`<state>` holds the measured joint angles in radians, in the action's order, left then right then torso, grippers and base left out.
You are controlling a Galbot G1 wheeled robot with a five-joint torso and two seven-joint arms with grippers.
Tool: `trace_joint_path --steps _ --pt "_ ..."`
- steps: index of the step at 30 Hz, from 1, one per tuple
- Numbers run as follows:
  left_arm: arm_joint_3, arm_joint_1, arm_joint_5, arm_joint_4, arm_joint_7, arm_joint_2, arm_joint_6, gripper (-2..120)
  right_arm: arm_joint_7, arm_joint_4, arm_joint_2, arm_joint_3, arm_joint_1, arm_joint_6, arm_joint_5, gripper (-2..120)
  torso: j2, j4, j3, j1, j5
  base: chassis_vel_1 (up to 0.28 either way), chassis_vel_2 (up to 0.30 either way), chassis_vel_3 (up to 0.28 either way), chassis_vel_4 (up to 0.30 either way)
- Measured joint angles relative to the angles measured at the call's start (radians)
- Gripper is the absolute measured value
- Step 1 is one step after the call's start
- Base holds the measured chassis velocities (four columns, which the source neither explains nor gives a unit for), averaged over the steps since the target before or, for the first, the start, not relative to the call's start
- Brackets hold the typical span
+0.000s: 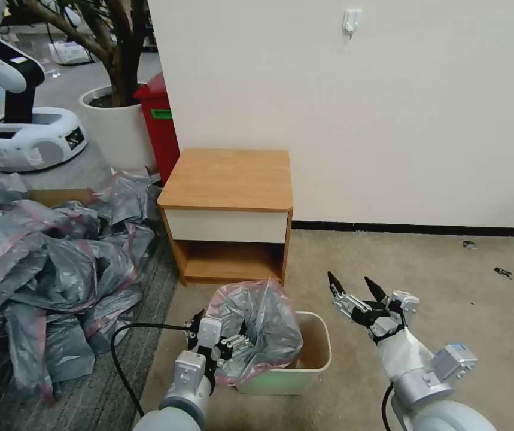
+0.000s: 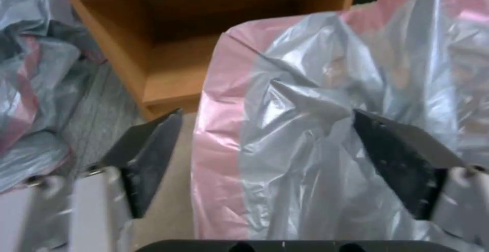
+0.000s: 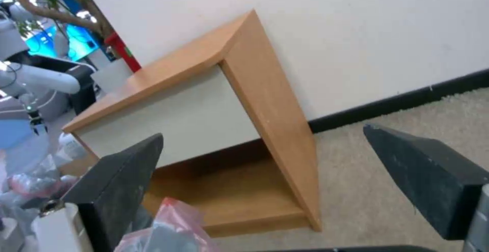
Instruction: Pick up the garbage bag from the table and place it over the trash can.
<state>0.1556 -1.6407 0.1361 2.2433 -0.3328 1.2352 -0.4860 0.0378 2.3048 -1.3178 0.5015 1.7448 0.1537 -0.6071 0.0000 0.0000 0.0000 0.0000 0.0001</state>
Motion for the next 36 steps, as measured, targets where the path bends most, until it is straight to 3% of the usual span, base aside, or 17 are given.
trace_joint_path --steps 3,4,5,10,16,22,33,36 --pt "0.0 0.0 0.0 0.0 0.0 0.0 0.0 89 0.0 0.0 0.0 0.0 0.0 0.0 0.0 100 0.0 0.0 0.0 0.0 0.0 0.0 0.0 0.0 0.0" --pt "0.005 0.006 0.002 -0.023 0.001 0.0 0.004 71 0.002 -0.006 -0.001 -0.001 0.005 -0.006 0.0 100 0.0 0.0 0.0 0.0 0.0 0.0 0.0 0.0 0.0" --pt "0.005 0.009 0.003 -0.034 0.002 0.0 0.006 65 0.003 -0.007 -0.002 -0.001 0.007 -0.008 0.0 100 0.0 0.0 0.0 0.0 -0.0001 0.0 0.0 0.0 0.0" --pt "-0.006 0.018 0.003 -0.068 0.003 0.009 0.025 50 0.005 -0.008 -0.005 -0.007 0.012 -0.012 0.002 100 0.0 0.0 0.0 0.0 -0.0001 0.0 0.0 0.0 0.0" --pt "-0.016 0.023 0.003 -0.095 0.004 0.013 0.03 67 0.006 -0.011 -0.008 -0.009 0.015 -0.021 0.002 100 0.0 0.0 0.0 0.0 -0.0001 0.0 0.0 0.0 0.0" --pt "-0.028 0.034 0.005 -0.128 0.005 0.023 0.032 70 0.006 -0.019 -0.011 -0.009 0.021 -0.032 0.002 100 0.0 0.0 0.0 0.0 -0.0001 0.0 0.0 0.0 0.0" --pt "-0.031 0.051 0.01 -0.173 0.007 0.03 0.033 63 0.008 -0.032 -0.015 -0.011 0.022 -0.044 0.004 100 0.0 0.0 0.0 0.0 0.0 0.0 0.0 0.0 0.0" --pt "-0.032 0.061 0.023 -0.191 0.006 0.038 0.038 54 0.008 -0.034 -0.016 -0.015 0.021 -0.045 0.005 100 0.0 0.0001 0.0 0.0 0.0002 0.0 0.0 0.0 0.0"
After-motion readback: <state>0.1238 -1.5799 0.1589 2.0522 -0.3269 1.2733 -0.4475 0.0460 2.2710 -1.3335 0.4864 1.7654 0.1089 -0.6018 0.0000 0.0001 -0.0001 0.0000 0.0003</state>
